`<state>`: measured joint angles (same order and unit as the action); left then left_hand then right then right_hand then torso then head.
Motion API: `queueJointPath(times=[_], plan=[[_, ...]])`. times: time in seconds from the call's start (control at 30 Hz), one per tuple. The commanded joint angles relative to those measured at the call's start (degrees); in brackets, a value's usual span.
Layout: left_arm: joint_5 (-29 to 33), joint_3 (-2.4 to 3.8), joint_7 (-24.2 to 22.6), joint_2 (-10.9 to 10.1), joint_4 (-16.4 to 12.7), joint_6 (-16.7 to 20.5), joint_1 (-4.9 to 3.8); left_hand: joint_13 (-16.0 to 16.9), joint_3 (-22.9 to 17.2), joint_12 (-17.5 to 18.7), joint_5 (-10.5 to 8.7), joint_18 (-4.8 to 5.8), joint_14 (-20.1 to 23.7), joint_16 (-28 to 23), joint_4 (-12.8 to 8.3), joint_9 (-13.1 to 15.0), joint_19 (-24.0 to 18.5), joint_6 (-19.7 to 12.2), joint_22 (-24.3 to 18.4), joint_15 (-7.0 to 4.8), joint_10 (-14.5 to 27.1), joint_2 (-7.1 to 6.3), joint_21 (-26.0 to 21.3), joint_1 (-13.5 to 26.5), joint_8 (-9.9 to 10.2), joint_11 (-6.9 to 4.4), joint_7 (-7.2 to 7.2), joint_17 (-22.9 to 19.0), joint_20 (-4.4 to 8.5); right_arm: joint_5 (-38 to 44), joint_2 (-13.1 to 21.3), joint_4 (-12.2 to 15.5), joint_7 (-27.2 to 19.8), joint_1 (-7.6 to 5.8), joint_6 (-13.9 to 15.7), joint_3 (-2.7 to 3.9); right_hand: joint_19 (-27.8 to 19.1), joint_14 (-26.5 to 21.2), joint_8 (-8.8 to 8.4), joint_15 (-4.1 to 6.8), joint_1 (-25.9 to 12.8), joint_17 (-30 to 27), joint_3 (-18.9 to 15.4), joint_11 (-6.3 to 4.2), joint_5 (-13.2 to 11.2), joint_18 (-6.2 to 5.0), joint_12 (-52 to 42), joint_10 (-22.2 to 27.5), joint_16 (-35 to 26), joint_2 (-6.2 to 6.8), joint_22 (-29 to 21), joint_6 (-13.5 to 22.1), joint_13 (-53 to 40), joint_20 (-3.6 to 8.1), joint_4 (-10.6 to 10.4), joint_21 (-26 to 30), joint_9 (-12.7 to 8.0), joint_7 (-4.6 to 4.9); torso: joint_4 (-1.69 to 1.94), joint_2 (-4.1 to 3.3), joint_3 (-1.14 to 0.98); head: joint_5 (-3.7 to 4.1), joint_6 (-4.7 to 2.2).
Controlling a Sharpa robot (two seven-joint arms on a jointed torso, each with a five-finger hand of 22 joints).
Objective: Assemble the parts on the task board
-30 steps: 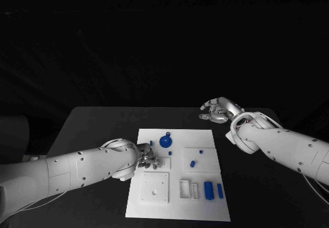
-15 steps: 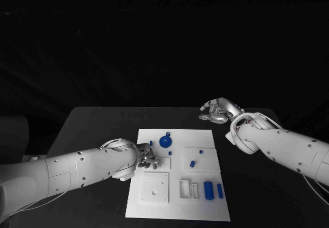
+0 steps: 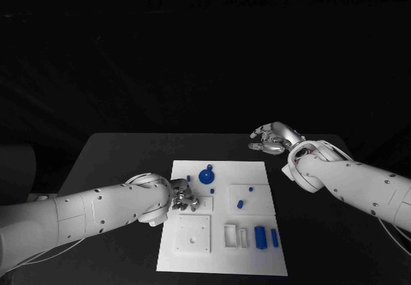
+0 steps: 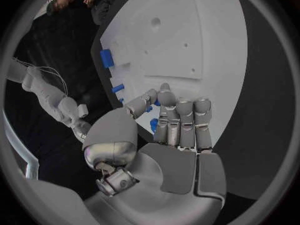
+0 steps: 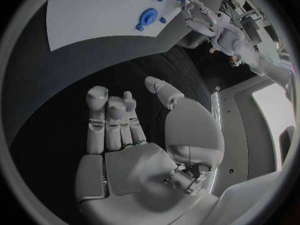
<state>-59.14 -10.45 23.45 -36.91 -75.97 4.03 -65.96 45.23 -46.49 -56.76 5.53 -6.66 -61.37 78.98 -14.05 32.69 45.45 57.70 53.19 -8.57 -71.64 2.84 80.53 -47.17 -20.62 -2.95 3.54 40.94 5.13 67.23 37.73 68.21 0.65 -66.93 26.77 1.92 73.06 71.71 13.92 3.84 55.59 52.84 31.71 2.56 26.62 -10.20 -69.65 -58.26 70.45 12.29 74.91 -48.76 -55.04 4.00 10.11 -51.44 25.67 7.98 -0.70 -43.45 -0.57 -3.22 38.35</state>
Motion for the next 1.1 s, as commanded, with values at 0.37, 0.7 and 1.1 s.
queueJointPath(times=[0.37,0.7,1.1], plan=[[2.31,0.37,-1.0,-0.8,-0.89,-0.12,0.09,-0.22,-1.05,-0.19,0.29,0.29,0.04,0.0,-1.04,0.32,-0.15,0.76,-0.23,-0.13,-0.24,1.71,0.56,1.19,-0.37,0.18,0.11,-0.11,8.75,0.31,0.15,0.22,-0.17,0.07,-0.96,0.01,-0.02,0.25,0.13,-0.03,-0.49,-0.09,-0.13,-0.01,0.33,-4.8,-0.32,0.2,0.17,-0.09,0.87,0.92,0.09,0.3,-0.22,0.4,-0.09,1.12,0.01,0.02,-0.01,-0.02,-0.04],[2.49,0.68,-0.93,-0.9,-0.68,-0.28,0.09,-0.3,-1.4,-0.22,0.48,0.26,0.0,0.04,-1.5,0.45,-0.15,1.07,-0.34,-0.19,-0.32,2.09,0.69,1.85,-0.46,0.11,0.03,-0.14,8.77,0.31,0.15,0.18,-0.12,0.08,-1.11,0.01,-0.02,0.24,0.14,-0.03,-0.46,-0.09,-0.13,-0.01,0.39,-4.8,-0.33,0.21,0.17,-0.07,0.87,0.93,0.12,0.31,-0.2,0.41,-0.09,1.12,-0.04,-0.01,-0.04,-0.03,-0.09],[3.68,1.01,-0.27,-2.07,-1.2,-0.69,0.05,-0.4,-2.08,-0.13,0.83,0.09,0.03,-0.06,-2.36,0.41,-0.04,0.2,-0.59,-0.22,0.04,0.11,0.82,1.69,0.03,0.12,0.09,-0.28,8.9,0.91,0.34,0.39,-0.41,0.1,-1.87,0.0,-0.06,0.2,0.18,-0.02,0.18,-0.08,-0.02,-0.02,0.11,-4.8,-0.41,0.28,0.16,-0.16,0.9,0.95,0.23,0.39,0.39,0.44,-0.11,1.11,0.0,0.05,-0.02,0.01,-0.09]])
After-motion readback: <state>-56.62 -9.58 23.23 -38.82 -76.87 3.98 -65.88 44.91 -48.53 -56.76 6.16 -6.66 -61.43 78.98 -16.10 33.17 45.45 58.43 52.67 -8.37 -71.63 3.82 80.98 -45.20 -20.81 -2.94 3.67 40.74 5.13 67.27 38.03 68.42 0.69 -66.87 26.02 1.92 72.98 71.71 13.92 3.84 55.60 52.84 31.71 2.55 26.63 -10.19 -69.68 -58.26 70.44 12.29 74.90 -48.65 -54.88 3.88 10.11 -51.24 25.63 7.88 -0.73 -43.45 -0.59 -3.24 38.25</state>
